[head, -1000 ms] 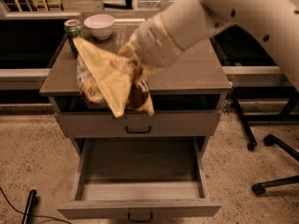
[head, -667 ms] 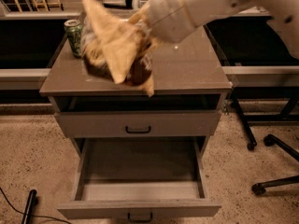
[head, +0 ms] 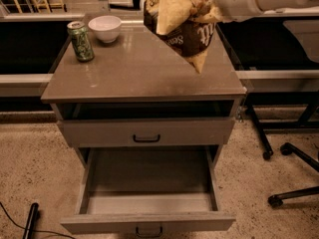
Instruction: Pick brown chip bag from middle drawer and place on counter
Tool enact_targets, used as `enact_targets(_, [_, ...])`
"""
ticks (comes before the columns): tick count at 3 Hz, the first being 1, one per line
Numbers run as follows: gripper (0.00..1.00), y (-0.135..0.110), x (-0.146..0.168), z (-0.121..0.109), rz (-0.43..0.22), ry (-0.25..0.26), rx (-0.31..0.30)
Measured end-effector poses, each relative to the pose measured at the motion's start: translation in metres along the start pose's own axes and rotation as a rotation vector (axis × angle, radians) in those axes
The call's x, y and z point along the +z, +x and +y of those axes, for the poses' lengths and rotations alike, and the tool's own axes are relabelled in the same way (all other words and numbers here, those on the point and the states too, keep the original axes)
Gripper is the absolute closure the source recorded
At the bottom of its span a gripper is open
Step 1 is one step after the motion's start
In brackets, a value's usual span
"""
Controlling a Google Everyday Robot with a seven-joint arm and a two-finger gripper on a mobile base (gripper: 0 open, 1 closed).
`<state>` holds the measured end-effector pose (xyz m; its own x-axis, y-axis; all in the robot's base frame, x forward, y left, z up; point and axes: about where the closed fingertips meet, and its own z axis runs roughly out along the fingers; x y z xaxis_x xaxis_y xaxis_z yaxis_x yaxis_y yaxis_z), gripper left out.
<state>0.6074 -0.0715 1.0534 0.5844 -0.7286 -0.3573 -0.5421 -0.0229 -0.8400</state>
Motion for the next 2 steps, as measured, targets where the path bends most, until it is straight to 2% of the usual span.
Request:
enact_targets(1, [0.84,0.057,0.035,-0.004,0.049,-0.009,0.19])
enact_targets(2, [0.6,0.084,0.095,0.022,-0.01,-0.129,0.332])
